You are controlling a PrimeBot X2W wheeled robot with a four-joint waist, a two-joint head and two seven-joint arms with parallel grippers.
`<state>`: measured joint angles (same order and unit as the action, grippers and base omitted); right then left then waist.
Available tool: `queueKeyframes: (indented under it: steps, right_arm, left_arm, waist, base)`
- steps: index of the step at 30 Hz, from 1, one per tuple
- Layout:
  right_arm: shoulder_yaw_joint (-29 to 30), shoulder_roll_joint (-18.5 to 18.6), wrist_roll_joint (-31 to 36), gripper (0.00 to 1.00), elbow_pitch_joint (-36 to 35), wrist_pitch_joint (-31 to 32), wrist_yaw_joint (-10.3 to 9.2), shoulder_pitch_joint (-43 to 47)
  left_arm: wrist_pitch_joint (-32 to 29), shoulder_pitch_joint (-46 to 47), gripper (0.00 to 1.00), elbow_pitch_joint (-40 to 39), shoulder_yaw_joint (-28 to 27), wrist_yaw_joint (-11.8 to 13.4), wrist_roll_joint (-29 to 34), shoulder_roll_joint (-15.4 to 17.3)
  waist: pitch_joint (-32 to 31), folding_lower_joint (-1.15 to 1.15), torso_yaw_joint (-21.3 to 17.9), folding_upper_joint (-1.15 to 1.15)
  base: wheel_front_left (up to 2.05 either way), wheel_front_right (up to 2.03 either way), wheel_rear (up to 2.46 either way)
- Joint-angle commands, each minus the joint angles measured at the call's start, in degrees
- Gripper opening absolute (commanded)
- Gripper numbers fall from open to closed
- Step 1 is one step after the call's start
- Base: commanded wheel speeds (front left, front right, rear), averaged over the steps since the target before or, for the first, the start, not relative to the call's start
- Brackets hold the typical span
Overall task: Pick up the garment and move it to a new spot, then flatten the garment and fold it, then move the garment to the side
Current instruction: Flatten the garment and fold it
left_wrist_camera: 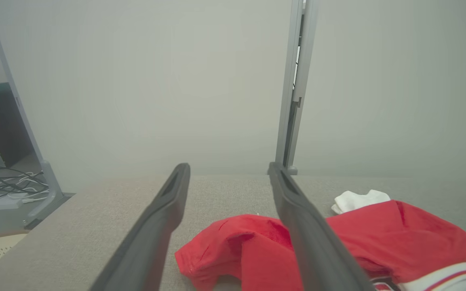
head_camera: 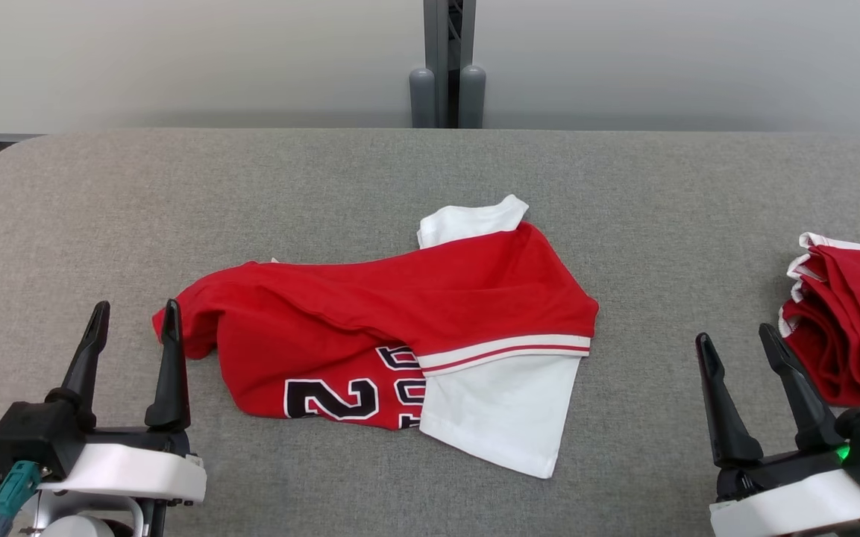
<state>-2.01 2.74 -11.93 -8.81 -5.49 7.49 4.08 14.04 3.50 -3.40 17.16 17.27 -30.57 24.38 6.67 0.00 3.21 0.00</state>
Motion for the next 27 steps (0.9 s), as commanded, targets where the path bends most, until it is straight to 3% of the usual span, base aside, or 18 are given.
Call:
queueKeyframes:
  steps: [1,23,27]
  right_arm:
    - [0.30,0.34,-0.17,1.00,-0.49,0.18,0.02,0.43]
    - [-0.39,0.35,0.22,1.00,0.61,0.99,0.02,-0.28]
    - [-0.32,0.35,0.02,1.00,0.39,0.98,0.02,-0.71]
  left_arm:
    - [-0.15,-0.62,1.00,0.22,0.00,0.03,0.41,0.12]
    - [-0.51,0.92,1.00,0.73,0.68,-0.01,-0.19,0.52]
    - [-2.38,1.80,1.00,1.33,0.33,-1.26,-2.10,1.04]
  waist:
    - [-0.01,0.00,-0.17,0.00]
    - [0.74,0.00,0.37,0.00]
    - [1.62,0.00,0.47,0.00]
  base:
    - [0.00,0.00,0.00]
    - [0.00,0.00,0.00]
    - [0.00,0.00,0.00]
